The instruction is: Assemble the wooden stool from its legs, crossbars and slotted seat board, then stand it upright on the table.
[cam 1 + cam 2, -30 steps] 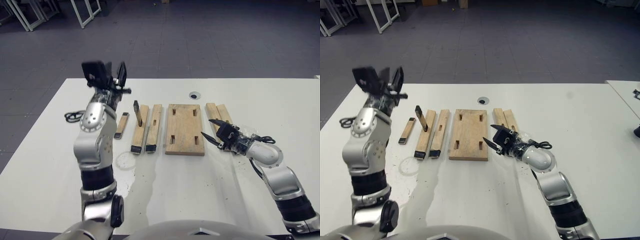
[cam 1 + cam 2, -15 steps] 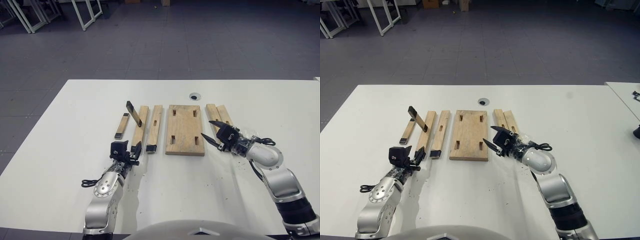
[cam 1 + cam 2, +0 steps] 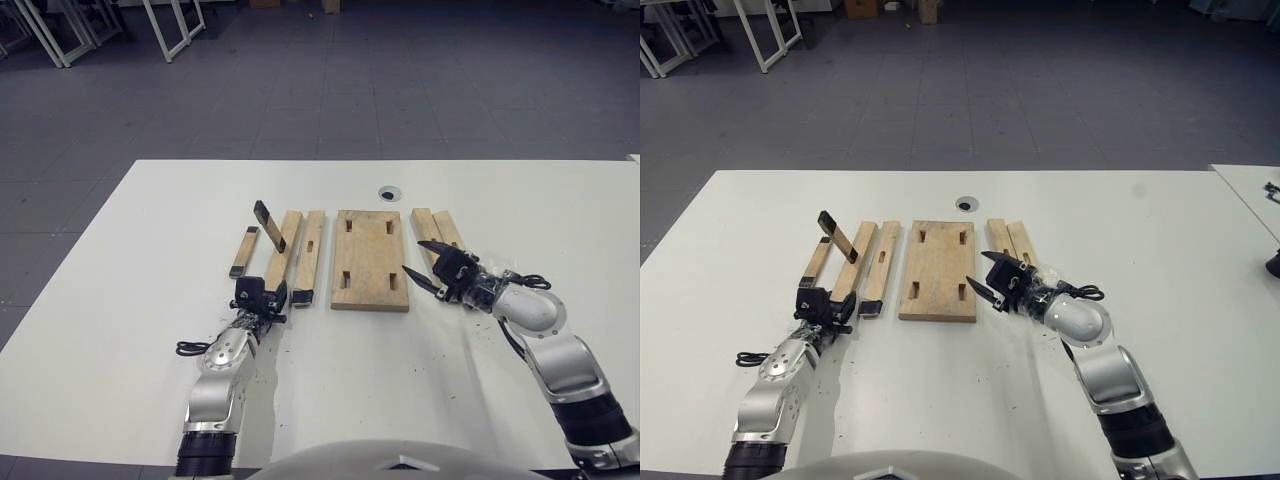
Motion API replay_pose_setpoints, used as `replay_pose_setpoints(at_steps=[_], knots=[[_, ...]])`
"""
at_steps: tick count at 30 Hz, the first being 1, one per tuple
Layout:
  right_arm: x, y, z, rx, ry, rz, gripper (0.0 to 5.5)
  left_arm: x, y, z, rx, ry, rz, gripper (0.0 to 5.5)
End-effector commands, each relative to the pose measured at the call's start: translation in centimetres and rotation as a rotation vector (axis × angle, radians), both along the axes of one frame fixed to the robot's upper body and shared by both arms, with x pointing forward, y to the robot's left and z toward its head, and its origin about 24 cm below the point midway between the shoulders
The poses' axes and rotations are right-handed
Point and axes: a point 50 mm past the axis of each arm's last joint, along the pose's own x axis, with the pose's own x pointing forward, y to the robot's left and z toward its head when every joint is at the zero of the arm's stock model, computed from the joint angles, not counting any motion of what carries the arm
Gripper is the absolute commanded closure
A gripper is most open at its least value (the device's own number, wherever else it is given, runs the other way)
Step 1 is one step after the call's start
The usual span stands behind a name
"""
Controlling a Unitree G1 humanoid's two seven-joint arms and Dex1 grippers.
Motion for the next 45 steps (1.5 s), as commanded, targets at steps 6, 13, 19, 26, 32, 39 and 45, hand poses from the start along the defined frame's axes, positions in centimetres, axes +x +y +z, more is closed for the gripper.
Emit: replay_pose_setpoints(at_steps=[6,13,19,26,32,39,45], knots=[[1.6,0.7,2.7,0.468,0.247,-0.096,2.38,3.6,0.1,6.3,-0.231,-0.272,-0.021,3.46],[2.8,1.4,6.7,1.014,0.693,0.120,1.11,4.2,-3.7,14.1,-0.821,-0.362,-0.500,3.46],[2.3,2.3,9.2,1.090,0.862,0.349,1.05,2.4,-5.5,16.5,-1.038,-0.247,-0.847,3.46],[1.9,2.8,11.6,1.140,0.867,0.527,1.05,0.9,-5.9,16.1,-1.061,-0.107,-0.963,3.46],[1.6,3.0,11.6,1.016,0.858,0.509,1.75,0.8,-5.3,16.3,-1.058,-0.101,-0.979,3.46],[2.1,2.8,11.8,0.973,0.820,0.502,3.09,0.5,-4.9,16.7,-1.051,-0.095,-1.034,3.46],[3.4,1.0,12.6,1.114,0.728,0.440,3.46,1.8,-3.8,14.6,-0.865,-0.121,-0.890,2.70]])
